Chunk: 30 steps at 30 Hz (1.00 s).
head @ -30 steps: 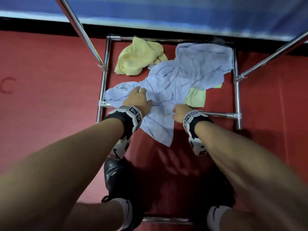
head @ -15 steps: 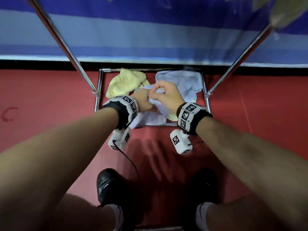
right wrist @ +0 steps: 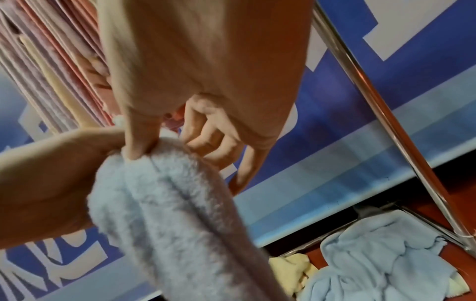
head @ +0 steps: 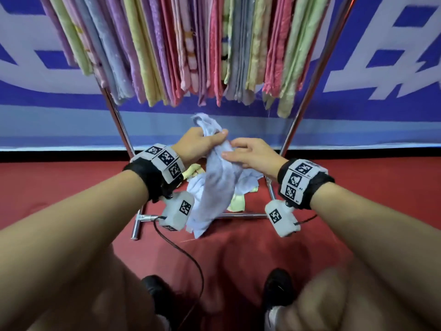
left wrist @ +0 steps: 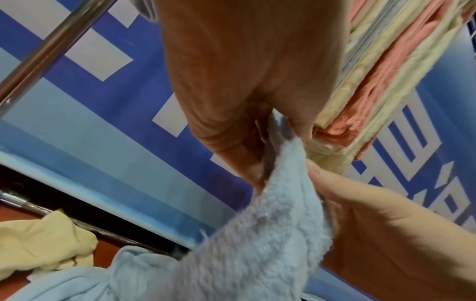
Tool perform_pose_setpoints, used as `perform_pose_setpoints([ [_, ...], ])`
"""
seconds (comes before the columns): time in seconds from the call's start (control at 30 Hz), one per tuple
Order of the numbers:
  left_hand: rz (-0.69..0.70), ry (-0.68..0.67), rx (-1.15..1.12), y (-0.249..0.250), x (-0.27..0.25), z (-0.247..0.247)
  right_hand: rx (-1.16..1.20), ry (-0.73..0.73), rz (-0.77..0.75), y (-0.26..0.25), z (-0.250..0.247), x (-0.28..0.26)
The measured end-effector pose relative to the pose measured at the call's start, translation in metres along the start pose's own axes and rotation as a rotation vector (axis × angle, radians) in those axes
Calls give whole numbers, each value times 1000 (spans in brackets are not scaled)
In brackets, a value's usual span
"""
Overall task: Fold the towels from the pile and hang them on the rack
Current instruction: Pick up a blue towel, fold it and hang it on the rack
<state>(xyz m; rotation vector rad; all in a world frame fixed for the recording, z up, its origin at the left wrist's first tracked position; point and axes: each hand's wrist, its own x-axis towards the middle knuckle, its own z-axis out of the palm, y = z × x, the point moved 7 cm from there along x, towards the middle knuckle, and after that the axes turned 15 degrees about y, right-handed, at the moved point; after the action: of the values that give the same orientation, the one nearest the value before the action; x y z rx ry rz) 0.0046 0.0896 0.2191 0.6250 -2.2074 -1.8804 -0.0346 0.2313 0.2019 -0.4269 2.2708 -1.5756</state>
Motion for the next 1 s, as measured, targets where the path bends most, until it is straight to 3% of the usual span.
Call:
perform_pose_setpoints([
  [0.1,25,40,0,-5,-11,-3,-163,100,-130,-1,-16,-6],
  [0.23,-29,252,36,-26,1,-38,-290,313,-220,4,-48,-3],
  [0.33,-44,231,-32,-32,13,-46,-324,393,-245,-2,-55,1],
  [0.4,48,182,-85,-23,12,-40,-320,395,-266,-6,-50,5],
  [0.5,195,214,-16,-11,12,-39,-372,433,-293,-10,-46,10],
  [0.63,379,223,310,-4,19,-37,-361,529,-241,-18,-55,22],
  [0.73,424,182,627,-13,25,-30,-272,498,-118,-14,-53,38],
  [0.8,433,147,714,-21,29,-24,-233,450,-49,-7,-45,45],
  [0.93,252,103,386,-32,36,-16,-127,386,18,-7,-27,43],
  [1.0,145,128,247,-34,36,-17,5,265,108,-11,-11,36],
])
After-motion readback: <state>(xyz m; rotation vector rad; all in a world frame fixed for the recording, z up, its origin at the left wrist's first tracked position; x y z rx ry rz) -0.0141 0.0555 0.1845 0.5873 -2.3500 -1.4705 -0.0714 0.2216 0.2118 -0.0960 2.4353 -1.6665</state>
